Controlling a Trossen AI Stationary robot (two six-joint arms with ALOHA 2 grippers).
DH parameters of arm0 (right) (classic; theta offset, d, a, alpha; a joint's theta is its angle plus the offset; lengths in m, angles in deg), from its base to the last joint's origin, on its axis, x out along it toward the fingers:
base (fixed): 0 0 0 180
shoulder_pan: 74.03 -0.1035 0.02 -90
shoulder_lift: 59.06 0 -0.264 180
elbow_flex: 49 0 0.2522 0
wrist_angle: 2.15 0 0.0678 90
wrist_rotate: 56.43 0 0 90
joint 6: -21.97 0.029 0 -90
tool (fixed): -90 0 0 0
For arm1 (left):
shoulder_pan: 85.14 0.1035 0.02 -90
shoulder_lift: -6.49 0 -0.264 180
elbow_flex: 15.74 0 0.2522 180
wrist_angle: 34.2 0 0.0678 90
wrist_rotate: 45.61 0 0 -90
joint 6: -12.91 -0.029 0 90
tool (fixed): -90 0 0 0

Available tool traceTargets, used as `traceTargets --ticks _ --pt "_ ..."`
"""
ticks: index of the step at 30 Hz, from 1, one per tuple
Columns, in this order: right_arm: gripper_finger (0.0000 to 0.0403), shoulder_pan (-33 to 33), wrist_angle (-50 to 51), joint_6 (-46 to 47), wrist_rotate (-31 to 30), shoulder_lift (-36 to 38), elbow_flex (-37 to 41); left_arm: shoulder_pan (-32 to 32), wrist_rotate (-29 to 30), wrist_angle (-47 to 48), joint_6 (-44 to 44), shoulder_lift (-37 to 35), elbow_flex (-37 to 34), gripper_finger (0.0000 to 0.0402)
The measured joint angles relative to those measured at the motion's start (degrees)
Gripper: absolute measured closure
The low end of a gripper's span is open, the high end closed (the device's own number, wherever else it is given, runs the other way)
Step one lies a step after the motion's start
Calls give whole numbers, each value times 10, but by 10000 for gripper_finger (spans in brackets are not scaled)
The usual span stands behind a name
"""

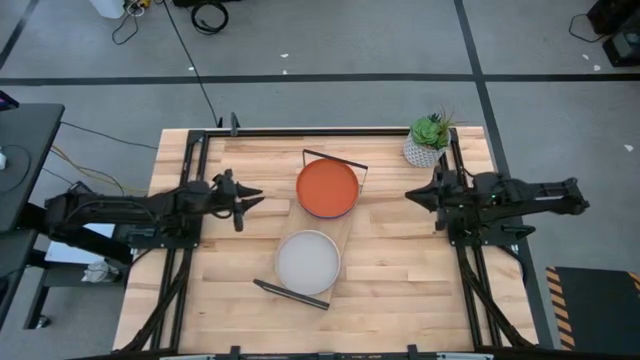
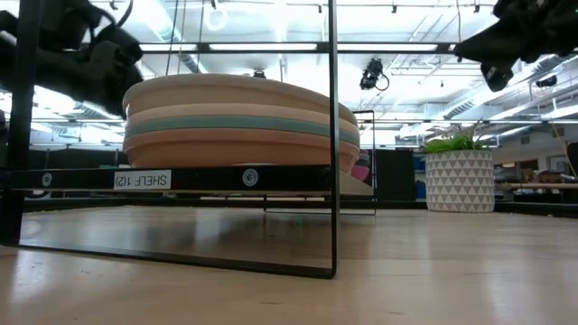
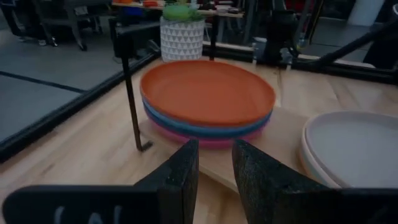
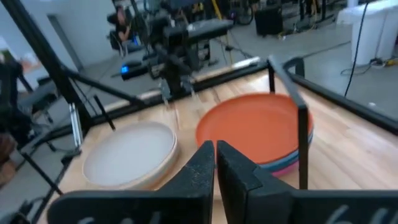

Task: Place and stack plates onto a shelf
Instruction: Return to Home Position

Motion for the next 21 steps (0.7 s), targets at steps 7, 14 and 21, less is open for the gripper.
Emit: traceTargets --ticks 7,14,21 --pt "383 0 -5 16 -21 77 50 -24 1 65 11 -111 -40 299" --pt "385 0 -80 20 -28 115 117 -48 36 142 21 -211 -60 299" --pt "385 0 -84 15 -41 115 129 -58 31 147 18 -267 -60 299"
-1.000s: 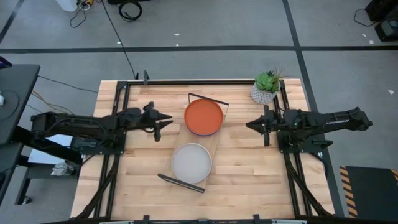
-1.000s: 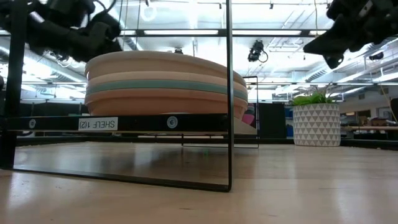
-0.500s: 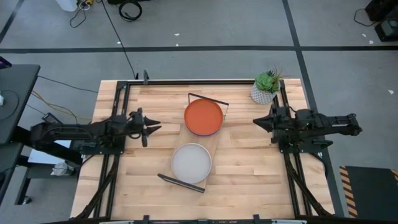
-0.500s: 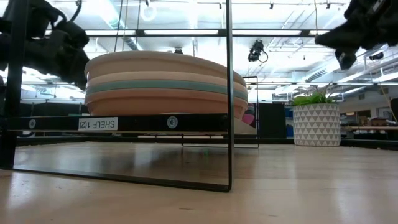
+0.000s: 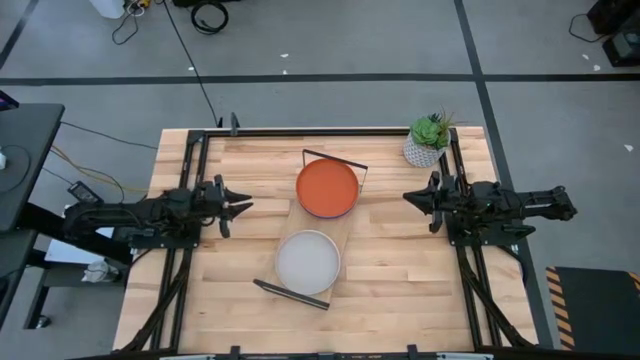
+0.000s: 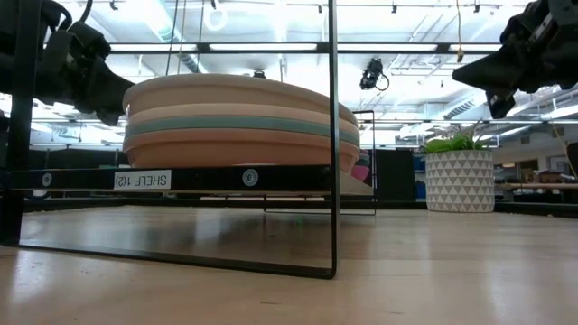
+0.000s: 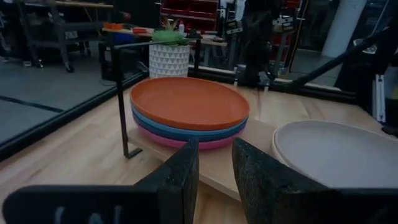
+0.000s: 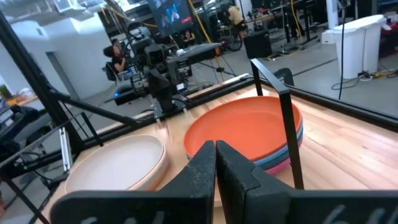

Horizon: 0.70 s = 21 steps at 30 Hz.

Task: Place and stack plates onto a shelf
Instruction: Return to Home Position

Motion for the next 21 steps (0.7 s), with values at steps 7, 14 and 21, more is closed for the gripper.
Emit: traceTargets --ticks 7,14,21 --pt "384 0 -1 -11 10 0 0 0 4 1 36 2 0 299" --pt "384 0 -2 -7 12 0 0 0 7 -18 47 2 -3 299" --pt "384 0 -3 -7 12 -1 0 0 7 -32 47 2 -3 299"
